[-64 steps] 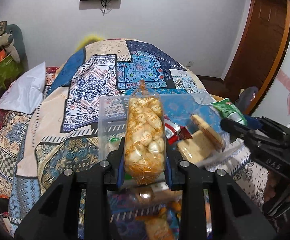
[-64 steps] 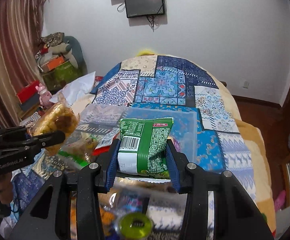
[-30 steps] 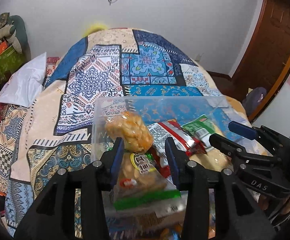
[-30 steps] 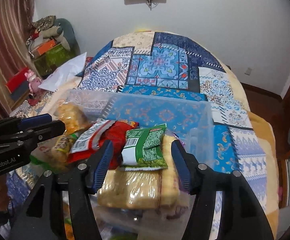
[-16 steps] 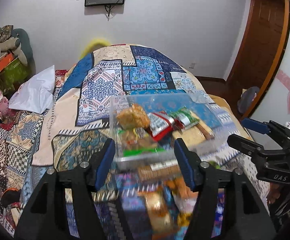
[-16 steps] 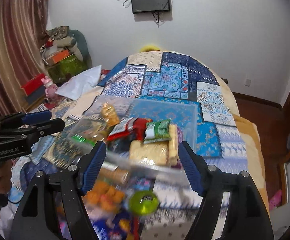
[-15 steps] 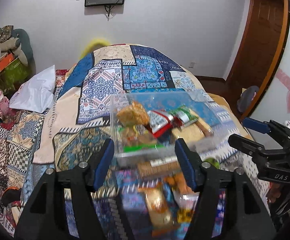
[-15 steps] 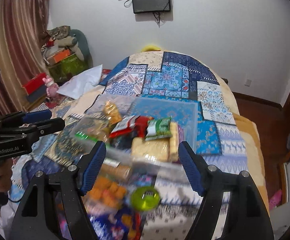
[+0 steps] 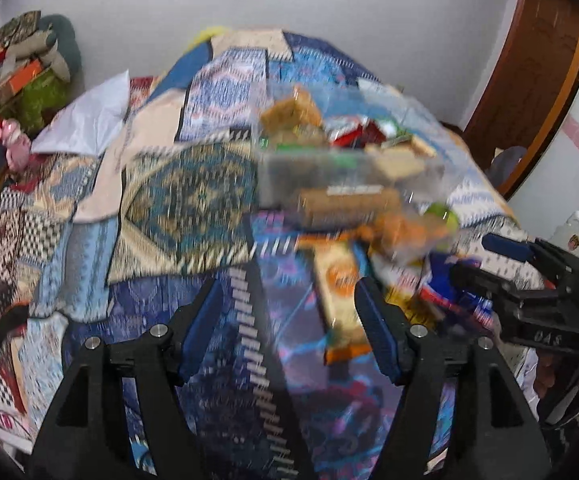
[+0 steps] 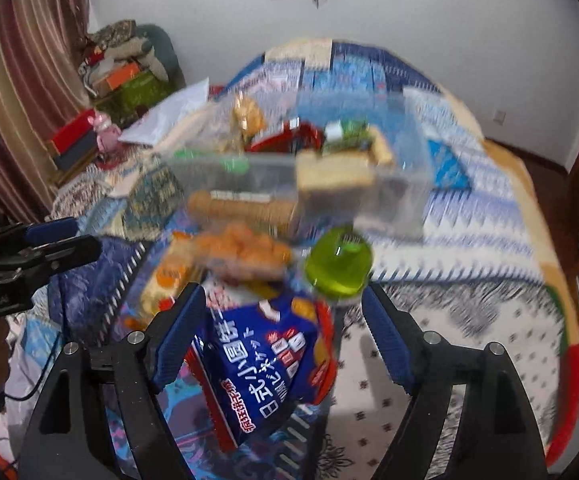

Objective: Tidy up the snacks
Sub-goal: 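Grasp the orange-labelled bread with the left tool while the right tool grasps the blue bag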

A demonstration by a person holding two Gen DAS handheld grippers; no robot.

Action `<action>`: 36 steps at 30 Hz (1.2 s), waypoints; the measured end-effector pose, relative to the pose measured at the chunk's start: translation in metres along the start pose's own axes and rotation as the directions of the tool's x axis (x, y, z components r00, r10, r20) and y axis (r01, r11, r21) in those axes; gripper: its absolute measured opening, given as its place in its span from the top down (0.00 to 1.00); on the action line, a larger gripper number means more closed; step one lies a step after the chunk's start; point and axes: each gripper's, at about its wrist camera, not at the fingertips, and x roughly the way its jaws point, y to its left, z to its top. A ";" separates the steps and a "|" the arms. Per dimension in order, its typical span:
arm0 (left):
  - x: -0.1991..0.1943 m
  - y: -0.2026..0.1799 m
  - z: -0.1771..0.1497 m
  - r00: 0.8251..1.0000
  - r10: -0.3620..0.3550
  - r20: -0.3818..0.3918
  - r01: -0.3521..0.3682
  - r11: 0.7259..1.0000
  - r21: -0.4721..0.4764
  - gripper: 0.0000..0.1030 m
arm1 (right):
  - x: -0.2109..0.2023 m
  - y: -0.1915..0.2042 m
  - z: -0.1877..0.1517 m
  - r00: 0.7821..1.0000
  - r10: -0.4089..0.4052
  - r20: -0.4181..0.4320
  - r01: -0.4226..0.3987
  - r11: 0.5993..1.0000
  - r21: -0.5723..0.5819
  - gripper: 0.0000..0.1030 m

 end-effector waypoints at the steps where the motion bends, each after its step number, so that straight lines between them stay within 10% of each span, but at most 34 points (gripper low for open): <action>1: 0.004 0.000 -0.004 1.000 0.000 -0.013 0.000 1.000 0.001 0.34 | 0.003 0.000 -0.002 1.000 0.002 -0.011 -0.002 1.000 0.002 0.24; 27: 0.075 -0.033 -0.006 0.995 -0.020 -0.099 0.017 0.999 -0.027 0.35 | 0.002 -0.037 -0.035 0.997 0.037 -0.066 -0.027 0.988 0.153 0.24; 36: 0.075 -0.035 -0.009 0.999 -0.006 -0.051 0.006 1.000 -0.007 0.67 | 0.007 -0.039 -0.043 0.996 0.059 -0.064 -0.046 0.981 0.187 0.37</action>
